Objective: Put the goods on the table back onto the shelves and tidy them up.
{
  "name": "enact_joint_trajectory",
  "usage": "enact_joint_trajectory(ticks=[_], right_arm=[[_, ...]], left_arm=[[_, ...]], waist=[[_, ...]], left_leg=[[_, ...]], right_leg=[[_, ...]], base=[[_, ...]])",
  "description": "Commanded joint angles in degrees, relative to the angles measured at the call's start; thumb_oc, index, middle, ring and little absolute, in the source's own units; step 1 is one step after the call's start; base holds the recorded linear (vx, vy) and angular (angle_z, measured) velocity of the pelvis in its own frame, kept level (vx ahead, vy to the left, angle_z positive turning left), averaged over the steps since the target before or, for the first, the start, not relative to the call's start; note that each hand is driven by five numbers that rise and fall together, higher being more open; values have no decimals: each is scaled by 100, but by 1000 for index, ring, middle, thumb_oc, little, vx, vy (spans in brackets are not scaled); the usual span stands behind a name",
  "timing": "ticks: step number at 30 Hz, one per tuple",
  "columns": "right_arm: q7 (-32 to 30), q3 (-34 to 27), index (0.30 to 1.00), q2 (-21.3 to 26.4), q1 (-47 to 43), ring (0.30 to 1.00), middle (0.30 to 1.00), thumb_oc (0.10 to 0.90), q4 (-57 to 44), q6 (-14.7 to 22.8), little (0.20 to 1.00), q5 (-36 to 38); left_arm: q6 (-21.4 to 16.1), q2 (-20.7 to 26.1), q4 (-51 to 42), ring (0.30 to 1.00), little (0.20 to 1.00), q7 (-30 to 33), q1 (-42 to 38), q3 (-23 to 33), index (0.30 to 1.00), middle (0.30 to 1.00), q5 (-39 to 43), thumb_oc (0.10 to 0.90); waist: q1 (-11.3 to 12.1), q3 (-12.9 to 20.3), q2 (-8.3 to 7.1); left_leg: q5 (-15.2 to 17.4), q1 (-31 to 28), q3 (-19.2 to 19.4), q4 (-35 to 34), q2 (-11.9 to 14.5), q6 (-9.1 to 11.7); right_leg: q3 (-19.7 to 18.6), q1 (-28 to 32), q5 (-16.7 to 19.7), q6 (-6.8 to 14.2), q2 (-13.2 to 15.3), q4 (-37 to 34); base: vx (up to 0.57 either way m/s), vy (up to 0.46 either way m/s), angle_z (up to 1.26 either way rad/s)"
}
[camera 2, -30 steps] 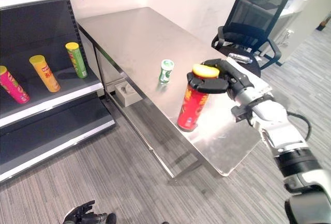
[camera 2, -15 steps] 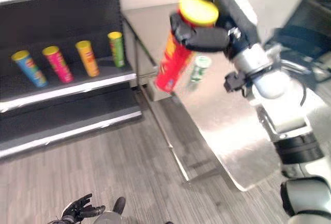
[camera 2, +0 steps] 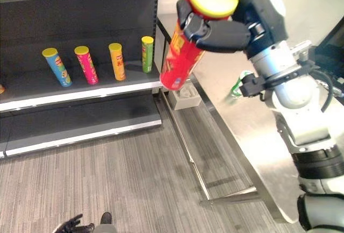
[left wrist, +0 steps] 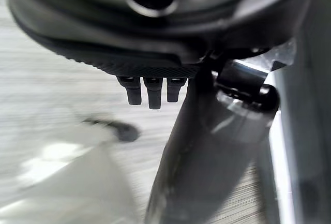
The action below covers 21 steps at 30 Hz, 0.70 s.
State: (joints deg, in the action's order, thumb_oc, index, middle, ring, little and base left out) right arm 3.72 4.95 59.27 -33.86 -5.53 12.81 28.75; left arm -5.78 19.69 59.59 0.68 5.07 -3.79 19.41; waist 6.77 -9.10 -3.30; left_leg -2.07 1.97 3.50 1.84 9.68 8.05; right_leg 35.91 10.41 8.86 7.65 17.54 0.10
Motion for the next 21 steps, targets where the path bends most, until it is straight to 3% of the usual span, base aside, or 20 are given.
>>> enact_joint_trajectory(ticks=[1,2,3,4,5,7,10,11,15,17,19,21], right_arm=[[-290,-354,300,5,-420,300,300,400,53,66,300,-347],[-260,-347,300,-20,-354,300,300,400,50,67,300,-341],[-213,-299,300,-163,-132,300,300,400,-41,32,300,-472],[-213,-300,300,-164,-133,300,300,400,-42,31,300,-473],[-119,-206,300,-264,-86,300,300,400,-145,43,300,-479],[-86,-133,300,-290,-130,300,300,400,-208,42,300,-475],[54,268,300,-352,-319,300,300,400,-337,35,300,-692],[35,299,300,-357,-327,300,300,400,-315,33,300,-708],[71,461,300,-346,-404,300,300,400,-359,-40,300,-964],[99,729,300,-346,-584,300,300,400,-347,-45,300,-1100],[75,791,300,-327,-688,300,300,400,-344,-34,300,-1111],[-20,774,300,-300,-614,300,300,400,-310,-68,300,-1223]], left_arm=[[-141,-11,-70,900,900,-117,-63,-555,900,900,-539,800],[-122,29,-41,900,900,-130,-85,-566,900,900,-571,800],[-94,141,-41,900,900,-115,-12,-480,900,900,-513,800],[-94,141,-41,900,900,-116,-15,-479,900,900,-514,800],[-80,166,-3,900,900,-134,38,-374,900,900,-520,800],[-60,163,-35,900,900,-151,89,-358,900,900,-517,800],[-20,101,-65,900,900,-156,200,-304,900,900,-473,800],[-19,73,-40,900,900,-158,208,-295,900,900,-467,800],[-8,-54,-50,900,900,-158,275,-245,900,900,-451,800],[-10,-128,-233,900,900,-167,298,-249,900,900,-364,800],[12,-131,-316,900,900,-165,262,-290,900,900,-311,800],[15,-128,-404,900,900,-97,175,-298,900,900,-216,800]], waist=[[124,613,-30],[61,587,-42],[-211,387,-5],[-202,398,-11],[-145,342,18],[-144,354,16],[-79,288,-64],[-100,276,-91],[-32,281,-183],[97,262,-245],[131,137,-250],[106,69,-256]], left_leg=[[481,-782,13,-684,-415,-179],[506,-783,-84,-684,-504,-240],[333,-810,-354,-684,-779,-449],[320,-791,-343,-684,-783,-450],[267,-843,-411,-684,-866,-532],[230,-813,-472,-684,-914,-576],[187,-847,-526,-684,-1102,-632],[168,-857,-581,-684,-1149,-635],[168,-821,-807,-590,-1230,-582],[436,-483,-680,178,-1239,-449],[474,-185,-399,601,-1118,-276],[352,38,-9,689,-682,-183]], right_leg=[[-78,-460,472,690,940,59],[-324,-502,514,659,932,199],[-1811,-1127,142,301,285,753],[-1826,-1160,145,293,289,765],[-1768,-1250,-297,109,-204,1032],[-1612,-1260,-398,49,-349,1035],[-1466,-1332,-687,-141,-1039,837],[-1525,-1298,-686,-168,-1126,646],[-1658,-992,-563,-149,-1188,64],[-1444,-643,-518,-105,-1110,-323],[-1294,-522,-541,-107,-1052,-427],[-1185,-433,-595,-89,-1022,-510]], base=[[30,299,246],[-50,545,177],[-64,434,141],[-51,477,41],[14,132,65],[15,116,66],[19,93,44],[66,46,36],[65,-38,31],[53,-48,53],[-45,8,37],[-17,84,54]])
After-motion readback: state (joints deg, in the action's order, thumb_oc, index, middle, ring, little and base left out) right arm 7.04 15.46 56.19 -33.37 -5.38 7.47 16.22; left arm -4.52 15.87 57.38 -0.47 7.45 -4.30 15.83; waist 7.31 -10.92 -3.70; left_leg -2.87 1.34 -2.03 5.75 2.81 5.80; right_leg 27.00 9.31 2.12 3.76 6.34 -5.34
